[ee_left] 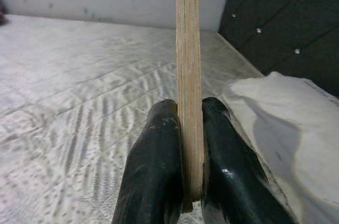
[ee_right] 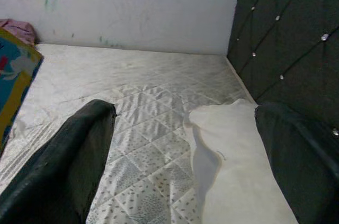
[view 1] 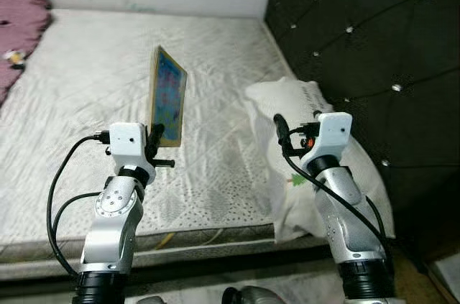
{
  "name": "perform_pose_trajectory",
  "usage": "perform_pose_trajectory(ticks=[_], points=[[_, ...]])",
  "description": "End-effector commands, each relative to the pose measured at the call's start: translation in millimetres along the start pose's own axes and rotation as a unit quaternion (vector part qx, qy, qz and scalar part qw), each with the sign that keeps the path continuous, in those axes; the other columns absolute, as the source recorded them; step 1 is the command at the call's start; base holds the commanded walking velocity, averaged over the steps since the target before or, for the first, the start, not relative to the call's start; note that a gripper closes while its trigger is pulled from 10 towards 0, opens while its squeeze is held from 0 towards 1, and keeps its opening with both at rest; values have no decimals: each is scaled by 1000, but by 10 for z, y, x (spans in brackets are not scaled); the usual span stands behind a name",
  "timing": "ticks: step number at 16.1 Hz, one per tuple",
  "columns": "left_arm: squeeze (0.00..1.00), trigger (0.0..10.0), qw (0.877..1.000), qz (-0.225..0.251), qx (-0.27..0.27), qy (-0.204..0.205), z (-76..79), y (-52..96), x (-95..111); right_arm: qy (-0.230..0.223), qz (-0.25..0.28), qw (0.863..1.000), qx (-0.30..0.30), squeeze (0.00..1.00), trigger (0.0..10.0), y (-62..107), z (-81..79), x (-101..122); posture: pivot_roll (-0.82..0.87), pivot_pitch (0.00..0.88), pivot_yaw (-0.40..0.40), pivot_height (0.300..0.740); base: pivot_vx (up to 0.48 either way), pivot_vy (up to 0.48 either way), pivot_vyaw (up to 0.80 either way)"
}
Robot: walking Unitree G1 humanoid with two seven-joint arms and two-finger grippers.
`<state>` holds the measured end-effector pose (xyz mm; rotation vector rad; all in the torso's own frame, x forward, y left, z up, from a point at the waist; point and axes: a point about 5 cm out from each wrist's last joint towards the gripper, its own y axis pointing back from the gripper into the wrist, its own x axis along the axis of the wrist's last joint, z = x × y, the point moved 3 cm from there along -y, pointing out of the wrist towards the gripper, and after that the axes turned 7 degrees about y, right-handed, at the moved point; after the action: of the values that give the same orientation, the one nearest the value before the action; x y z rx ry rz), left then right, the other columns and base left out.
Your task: Clean up the room
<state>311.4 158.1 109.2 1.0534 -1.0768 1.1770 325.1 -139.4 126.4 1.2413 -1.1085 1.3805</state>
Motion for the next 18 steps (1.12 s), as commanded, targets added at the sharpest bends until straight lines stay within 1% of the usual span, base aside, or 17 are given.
perform_pose_trajectory(ticks=[1,4,9,10,11,12,13,16,18], points=[[0,10000,999,28,-17,2,89,-15,146,7,-1,1000,-7,0,10000,21,55,3,-5,0,-76,740,0,-349,0],[0,10000,999,30,-20,5,99,-16,167,7,-3,1000,-6,0,10000,18,34,0,-2,0,-79,740,0,-352,0],[0,10000,999,25,-20,7,105,10,142,9,-7,1000,-7,0,10000,48,47,-25,-12,0,-86,740,0,-351,0],[0,10000,999,26,-21,8,114,13,140,9,-10,1000,-7,0,10000,58,56,-38,-11,0,-86,740,0,0,0],[0,10000,999,30,-12,22,103,22,137,10,-12,1000,-8,0,10000,68,59,-53,-13,0,-85,740,0,0,0],[0,10000,999,30,-1,13,77,31,126,9,-13,1000,-8,0,10000,71,59,-59,-13,0,-84,740,0,0,0],[0,10000,999,30,8,16,34,44,109,9,-13,1000,-7,0,10000,69,56,-59,-11,0,-85,740,0,0,0],[0,10000,999,32,5,18,10,52,106,9,-13,1000,-5,0,10000,62,42,-58,-7,0,-88,740,0,0,0],[0,10000,999,27,13,13,-4,55,94,10,-13,1000,-3,0,10000,57,37,-55,-6,0,-88,740,0,0,0]])
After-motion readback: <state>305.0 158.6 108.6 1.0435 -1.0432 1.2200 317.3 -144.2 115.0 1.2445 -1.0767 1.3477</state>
